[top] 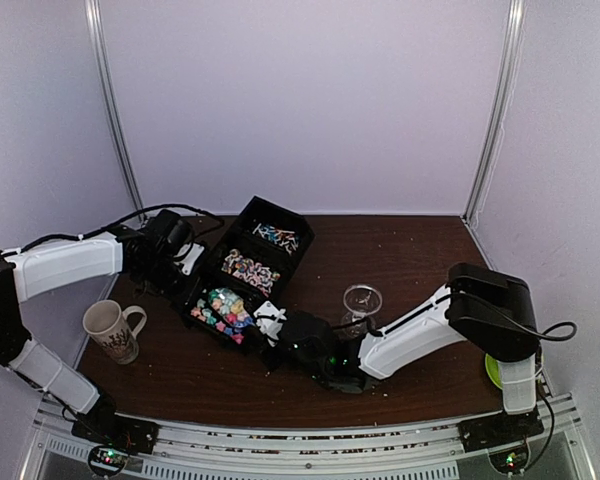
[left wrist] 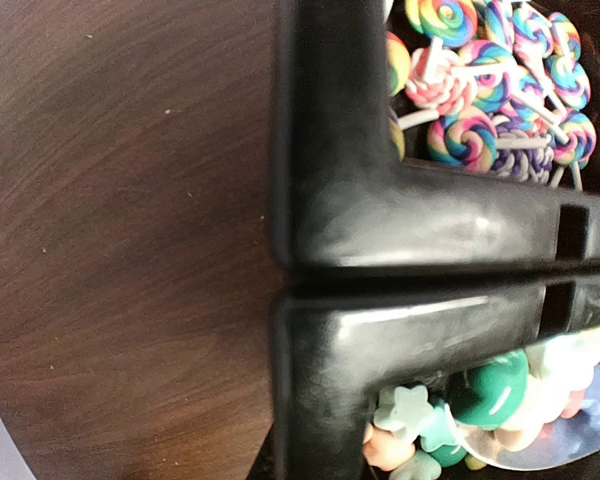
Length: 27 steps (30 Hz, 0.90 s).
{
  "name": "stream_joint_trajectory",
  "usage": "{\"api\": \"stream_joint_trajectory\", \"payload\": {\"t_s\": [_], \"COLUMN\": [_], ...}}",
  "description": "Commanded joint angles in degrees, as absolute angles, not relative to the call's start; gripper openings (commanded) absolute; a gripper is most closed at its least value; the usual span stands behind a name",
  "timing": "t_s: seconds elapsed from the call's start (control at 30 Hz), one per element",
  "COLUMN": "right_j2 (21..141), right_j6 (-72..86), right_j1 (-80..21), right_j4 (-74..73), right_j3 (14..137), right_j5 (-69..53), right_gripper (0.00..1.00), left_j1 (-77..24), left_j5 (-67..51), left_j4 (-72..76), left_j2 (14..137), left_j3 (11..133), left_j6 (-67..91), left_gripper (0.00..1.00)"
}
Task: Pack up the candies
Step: Place the fake candies in the packing box.
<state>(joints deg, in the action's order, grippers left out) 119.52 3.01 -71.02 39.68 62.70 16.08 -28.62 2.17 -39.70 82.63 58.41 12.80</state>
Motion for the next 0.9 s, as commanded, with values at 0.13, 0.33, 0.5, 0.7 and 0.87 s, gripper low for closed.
{"api": "stream_joint_trajectory", "payload": {"t_s": [0.13, 0.33, 0.5, 0.7, 0.87], "right_j2": [118.6, 117.63, 115.74, 113.14, 107.49], "right_j6": [-3.31, -4.88, -5.36, -5.24, -4.61], "right_j1": [-69.72, -69.74, -69.89, -70.01, -70.0], "right_j4": [47.9, 54.97, 61.27, 62.38, 58.42], "right_j3": [57.01, 53.59, 49.88, 48.64, 47.74], "right_j5": [20.82, 19.94, 18.73, 18.95, 19.4], "right_gripper": [0.0, 0.0, 0.0, 0.0, 0.0], "left_j1": [-27.91, -27.86, -27.93, -27.91, -27.96], "left_j5": [-4.54, -5.34, -4.51, -4.53, -1.43], "left_j4": [-32.65, -32.54, -34.76, -38.41, -36.47], "left_j2": [80.93, 80.67, 81.4, 79.29, 77.15], "left_j3": [63.48, 63.35, 63.87, 64.7, 61.28], "left_j6": [14.56, 14.24, 14.61, 14.7, 14.47], "left_gripper": [0.0, 0.0, 0.0, 0.0, 0.0]}}
